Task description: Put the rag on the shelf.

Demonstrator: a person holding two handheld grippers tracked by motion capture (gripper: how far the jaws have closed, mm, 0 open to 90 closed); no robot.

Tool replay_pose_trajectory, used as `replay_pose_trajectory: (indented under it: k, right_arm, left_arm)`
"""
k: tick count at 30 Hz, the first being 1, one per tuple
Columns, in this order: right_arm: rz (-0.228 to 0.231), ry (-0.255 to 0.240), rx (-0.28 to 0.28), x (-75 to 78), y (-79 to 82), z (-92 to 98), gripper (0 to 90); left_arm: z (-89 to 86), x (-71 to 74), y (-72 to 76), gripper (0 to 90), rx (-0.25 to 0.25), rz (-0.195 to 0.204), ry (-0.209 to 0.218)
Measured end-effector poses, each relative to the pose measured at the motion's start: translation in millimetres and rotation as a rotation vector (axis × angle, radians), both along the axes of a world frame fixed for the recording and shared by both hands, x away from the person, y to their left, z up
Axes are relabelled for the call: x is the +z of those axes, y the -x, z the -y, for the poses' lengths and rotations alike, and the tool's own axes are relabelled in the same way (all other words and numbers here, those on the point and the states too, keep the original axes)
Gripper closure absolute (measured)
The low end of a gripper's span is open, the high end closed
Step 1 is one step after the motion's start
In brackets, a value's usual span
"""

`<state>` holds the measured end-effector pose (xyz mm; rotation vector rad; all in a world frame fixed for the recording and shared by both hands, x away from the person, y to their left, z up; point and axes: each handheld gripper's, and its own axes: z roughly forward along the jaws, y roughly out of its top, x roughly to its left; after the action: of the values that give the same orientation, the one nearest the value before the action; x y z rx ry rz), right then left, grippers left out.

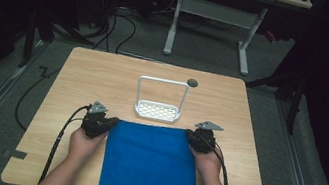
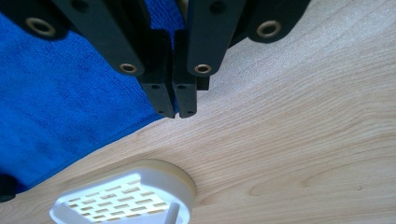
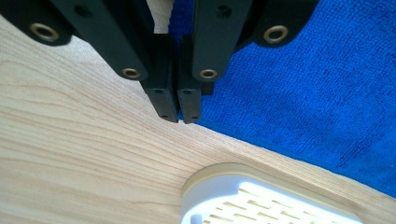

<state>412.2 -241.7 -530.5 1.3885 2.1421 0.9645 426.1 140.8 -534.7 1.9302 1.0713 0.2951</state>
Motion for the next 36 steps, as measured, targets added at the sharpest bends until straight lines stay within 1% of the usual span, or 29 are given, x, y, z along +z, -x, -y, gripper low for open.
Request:
replay_pose_trajectory:
  k: [3,5,6,7,9,10,11,12,14,15,17,20,21,22,24,26,30,32,36]
  right_arm:
    - [0.01,0.009,0.012,-0.2,0.1,-0.2,88.9]
    - [0.032,0.015,0.02,1.3,2.7,0.1,89.0]
    - [0.054,-0.002,0.023,3.8,5.7,0.7,89.0]
    - [0.063,-0.014,0.024,5.8,7.8,0.6,89.0]
    - [0.091,-0.026,0.039,11.8,14.2,-0.7,88.9]
    - [0.121,-0.04,0.054,16.8,20.3,0.1,89.0]
    - [0.121,-0.04,0.054,16.8,20.3,0.1,89.0]
    - [0.146,-0.047,0.059,21.2,25.3,1.3,88.9]
    - [0.155,-0.047,0.061,22.8,26.6,1.8,88.9]
    - [0.167,-0.069,0.06,26.8,28.8,4.5,88.9]
    - [0.171,-0.075,0.059,27.8,29.4,5.2,88.9]
    - [0.188,-0.084,0.062,31.8,32.6,6.2,89.0]
    - [0.209,-0.09,0.063,36.3,35.8,5.9,89.0]
    - [0.209,-0.09,0.063,36.3,35.8,5.9,88.9]
    - [0.236,-0.097,0.058,42.0,40.9,6.6,89.0]
    - [0.248,-0.11,0.052,46.4,45.2,7.4,89.0]
    - [0.295,-0.109,0.059,58.0,55.0,7.4,89.0]
    - [0.32,-0.113,0.058,64.8,59.6,6.0,89.0]
    - [0.369,-0.132,0.074,80.0,68.0,2.1,89.0]
  left_arm:
    - [-0.6,1.5,0.6,88.5,0.004,0.008,-0.001]
    - [-0.4,4.9,3.1,88.4,0.007,0.026,0.002]
    - [-0.5,6.9,4.4,88.4,0.012,0.035,0.006]
    - [-1.0,10.9,6.9,88.4,0.02,0.048,0.017]
    - [-1.4,17.5,11.9,88.3,0.027,0.078,0.022]
    - [-1.8,22.2,17.6,88.2,0.034,0.105,0.028]
    - [-1.8,22.2,17.6,88.3,0.034,0.105,0.028]
    - [-2.5,24.8,21.1,88.2,0.042,0.12,0.036]
    - [-3.7,28.5,26.3,88.2,0.051,0.144,0.043]
    - [-4.0,30.1,28.5,88.2,0.055,0.159,0.045]
    - [-4.4,32.9,31.9,88.2,0.058,0.18,0.043]
    - [-4.4,36.1,35.0,88.2,0.062,0.192,0.055]
    - [-4.5,37.4,35.9,88.2,0.062,0.198,0.056]
    - [-4.3,38.7,36.8,88.2,0.062,0.204,0.06]
    - [-4.7,43.0,38.9,88.2,0.062,0.22,0.071]
    - [-5.2,47.5,40.8,88.2,0.06,0.236,0.082]
    - [-5.5,60.1,47.0,88.2,0.052,0.285,0.108]
    - [-6.5,67.3,51.5,88.2,0.04,0.315,0.129]
    - [-7.9,79.3,58.1,88.2,0.033,0.357,0.146]
